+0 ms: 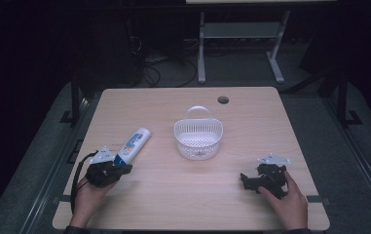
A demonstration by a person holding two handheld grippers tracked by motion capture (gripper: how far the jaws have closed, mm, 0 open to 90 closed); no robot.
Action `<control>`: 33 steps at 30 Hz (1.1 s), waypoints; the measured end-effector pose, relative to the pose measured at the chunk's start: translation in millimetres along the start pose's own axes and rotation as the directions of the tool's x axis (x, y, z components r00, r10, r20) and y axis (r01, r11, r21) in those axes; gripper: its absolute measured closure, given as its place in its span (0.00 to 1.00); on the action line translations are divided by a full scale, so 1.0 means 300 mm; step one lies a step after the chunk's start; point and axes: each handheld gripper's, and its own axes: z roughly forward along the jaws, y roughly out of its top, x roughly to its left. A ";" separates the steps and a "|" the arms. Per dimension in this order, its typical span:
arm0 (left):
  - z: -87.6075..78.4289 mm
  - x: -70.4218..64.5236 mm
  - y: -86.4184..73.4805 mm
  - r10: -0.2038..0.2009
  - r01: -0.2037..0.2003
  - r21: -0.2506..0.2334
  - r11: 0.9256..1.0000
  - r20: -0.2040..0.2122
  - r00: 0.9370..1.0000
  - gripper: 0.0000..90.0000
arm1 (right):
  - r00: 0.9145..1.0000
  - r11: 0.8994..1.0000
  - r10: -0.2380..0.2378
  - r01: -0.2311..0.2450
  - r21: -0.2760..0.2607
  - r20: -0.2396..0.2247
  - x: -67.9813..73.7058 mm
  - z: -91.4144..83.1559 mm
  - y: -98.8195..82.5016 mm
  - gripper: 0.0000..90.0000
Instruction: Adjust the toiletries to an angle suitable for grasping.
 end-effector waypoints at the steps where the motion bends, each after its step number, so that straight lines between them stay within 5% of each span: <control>1: 0.008 0.004 0.004 0.005 -0.005 0.002 1.000 -0.007 1.000 1.00 | 1.000 1.000 0.000 0.000 0.000 0.000 0.000 0.000 0.000 0.00; 16: 0.119 0.053 0.039 0.017 -0.015 0.047 0.999 -0.051 0.999 1.00 | 1.000 1.000 -0.001 0.001 0.000 0.000 0.000 0.000 0.000 0.00; 33: 0.103 0.094 0.007 -0.008 0.016 0.070 0.997 -0.107 0.994 1.00 | 1.000 1.000 -0.001 0.001 0.000 -0.001 0.000 0.000 0.000 0.00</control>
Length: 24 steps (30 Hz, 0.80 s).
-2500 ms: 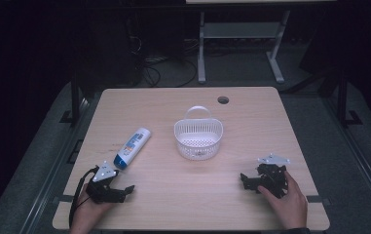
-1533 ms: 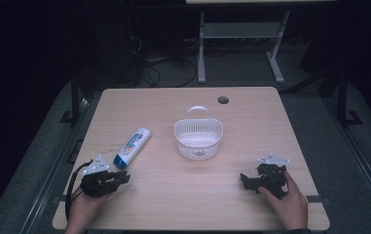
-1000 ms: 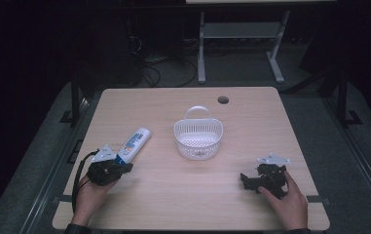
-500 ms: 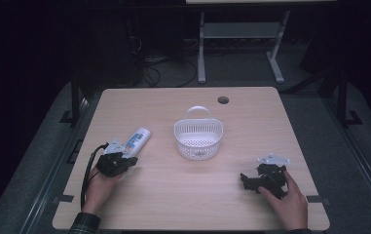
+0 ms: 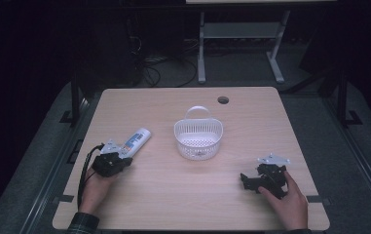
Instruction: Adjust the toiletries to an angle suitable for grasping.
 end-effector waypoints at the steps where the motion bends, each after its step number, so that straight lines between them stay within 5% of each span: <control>1: -0.001 0.004 -0.003 -0.002 0.002 0.000 1.000 -0.005 1.000 1.00 | 1.000 1.000 0.000 0.000 0.000 0.000 0.000 0.000 0.000 0.00; 24: -0.037 0.124 -0.025 -0.071 0.070 -0.011 0.997 -0.097 0.993 1.00 | 1.000 1.000 0.000 0.000 0.000 0.000 0.000 0.000 0.000 0.00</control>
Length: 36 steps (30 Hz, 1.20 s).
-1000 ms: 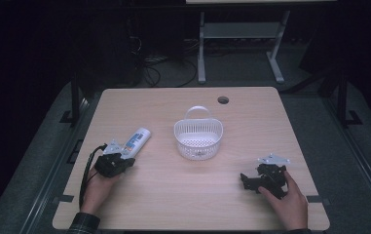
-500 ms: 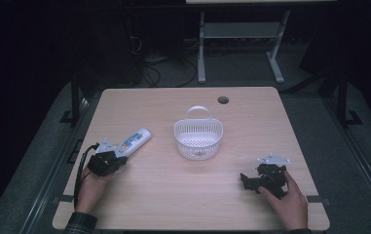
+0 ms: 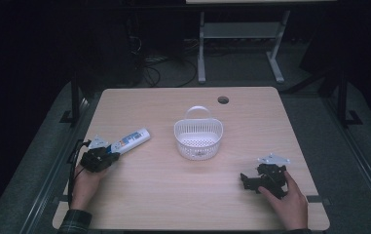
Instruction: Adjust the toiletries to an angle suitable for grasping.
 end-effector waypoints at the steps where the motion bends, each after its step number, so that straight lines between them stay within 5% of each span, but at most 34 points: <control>1: -0.001 0.014 0.000 -0.005 0.005 -0.003 1.000 -0.006 1.000 1.00 | 1.000 1.000 0.000 0.000 0.000 0.000 0.000 0.000 0.000 0.00; 13: -0.007 0.069 -0.016 -0.038 0.037 -0.007 0.999 -0.055 0.998 1.00 | 1.000 1.000 0.000 0.000 0.000 0.000 0.000 0.000 0.000 0.00; 23: -0.026 0.040 0.032 -0.024 0.024 -0.039 0.999 -0.002 1.000 0.99 | 1.000 1.000 0.000 0.000 0.000 -0.001 0.000 0.001 0.001 0.00; 36: 0.037 0.031 0.157 -0.011 0.013 -0.042 0.999 0.044 0.999 1.00 | 1.000 1.000 0.000 0.000 0.000 -0.001 0.000 0.001 0.001 0.00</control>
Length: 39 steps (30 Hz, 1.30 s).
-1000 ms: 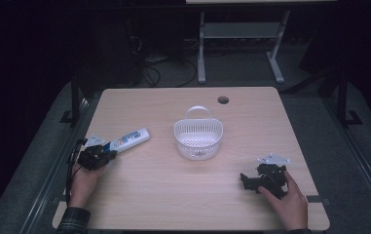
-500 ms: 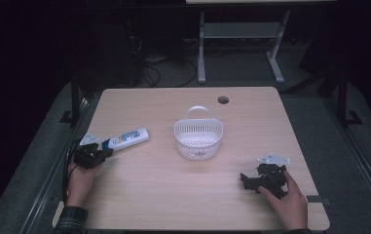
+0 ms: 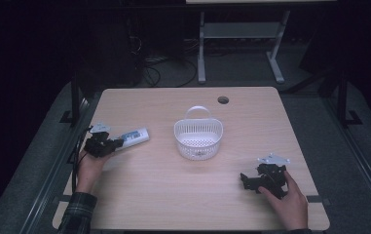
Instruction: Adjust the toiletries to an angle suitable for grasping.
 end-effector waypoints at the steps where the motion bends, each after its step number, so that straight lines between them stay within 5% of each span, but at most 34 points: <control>1: 0.009 0.003 0.022 -0.001 0.001 -0.005 1.000 0.007 1.000 1.00 | 1.000 1.000 0.000 0.000 0.000 0.000 0.000 0.000 0.000 0.00; 19: 0.101 0.006 0.181 0.015 -0.014 -0.014 1.000 0.033 0.999 1.00 | 1.000 1.000 0.000 0.000 0.000 0.000 0.000 0.000 0.000 0.00; 25: 0.174 0.030 0.220 0.007 -0.008 0.033 0.999 0.016 1.000 1.00 | 1.000 1.000 0.000 0.000 0.000 0.000 0.000 0.000 0.000 0.00; 39: 0.280 0.075 0.192 -0.039 0.039 0.121 0.992 -0.004 0.999 1.00 | 1.000 1.000 0.000 0.000 0.000 0.000 0.000 0.000 0.000 0.00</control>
